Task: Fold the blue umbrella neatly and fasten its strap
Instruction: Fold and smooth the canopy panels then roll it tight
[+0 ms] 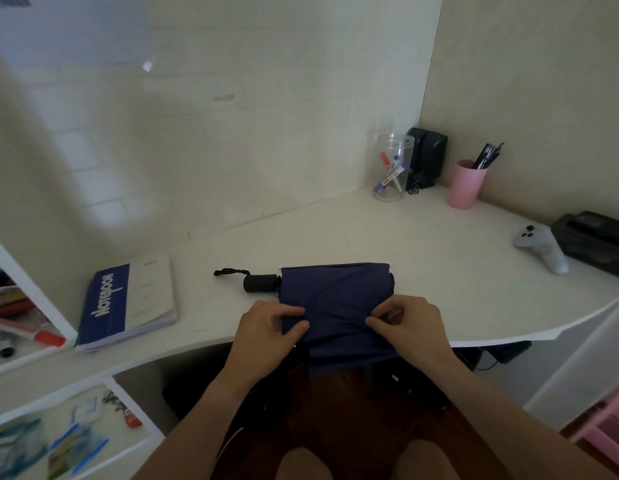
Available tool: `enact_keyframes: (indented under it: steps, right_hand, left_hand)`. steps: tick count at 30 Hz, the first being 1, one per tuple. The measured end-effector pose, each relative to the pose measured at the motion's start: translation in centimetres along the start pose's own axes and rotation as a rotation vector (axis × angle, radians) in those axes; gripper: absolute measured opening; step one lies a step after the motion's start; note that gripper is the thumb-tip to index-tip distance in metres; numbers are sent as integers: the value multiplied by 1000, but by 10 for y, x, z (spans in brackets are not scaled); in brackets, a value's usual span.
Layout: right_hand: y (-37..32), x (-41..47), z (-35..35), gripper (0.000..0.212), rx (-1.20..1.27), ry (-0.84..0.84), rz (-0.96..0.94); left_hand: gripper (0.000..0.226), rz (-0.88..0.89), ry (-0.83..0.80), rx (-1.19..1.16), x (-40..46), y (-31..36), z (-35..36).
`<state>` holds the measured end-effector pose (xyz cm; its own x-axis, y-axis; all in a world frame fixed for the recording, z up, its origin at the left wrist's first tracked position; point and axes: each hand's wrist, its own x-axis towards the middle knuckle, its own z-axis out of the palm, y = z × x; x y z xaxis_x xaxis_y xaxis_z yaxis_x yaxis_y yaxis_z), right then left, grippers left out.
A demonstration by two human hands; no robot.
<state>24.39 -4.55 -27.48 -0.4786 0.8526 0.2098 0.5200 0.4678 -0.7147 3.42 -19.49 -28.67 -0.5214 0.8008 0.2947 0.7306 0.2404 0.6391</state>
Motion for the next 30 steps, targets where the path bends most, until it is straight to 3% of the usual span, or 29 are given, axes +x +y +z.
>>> enact_keyframes:
  steps: [3,5,7,9,11,15,17,20,21,24,26,28,30]
  right_hand:
    - [5,-2,-2,23,-188,25,-121]
    - [7,-2,-2,39,-391,99,-400]
    - [7,0,0,55,-563,43,-701]
    - [11,4,3,60,-653,-95,-810]
    - [20,3,2,54,-649,-167,-783]
    - [15,-2,-10,40,-529,-202,-661]
    - [-6,14,-16,29,-451,-201,-545]
    - [-33,67,-19,21,-284,-46,-388]
    - [-40,88,-20,24,-249,-65,-315]
    - [-49,133,-16,44,-206,-487,8]
    - [-45,146,-12,35,-215,-701,69]
    - [-41,151,-12,23,-163,-744,16]
    - [-37,151,-12,16,-133,-686,-79]
  left_hand:
    - [33,208,2,238,-2,-4,0]
    - [39,389,9,349,1,-3,0]
    - [50,541,-155,399,7,0,0]
    - [60,593,-388,395,13,6,0]
    - [55,515,-498,379,14,12,-1]
    - [46,322,-560,281,8,31,-6]
    - [48,302,-562,292,6,38,-4]
    - [51,325,-531,377,6,44,-2]
    - [52,327,-530,395,7,45,-2]
    - [55,322,-548,422,5,46,-1]
    - [57,300,-569,419,4,47,-1]
    - [58,278,-579,409,5,49,-1]
    - [58,277,-569,411,7,50,0]
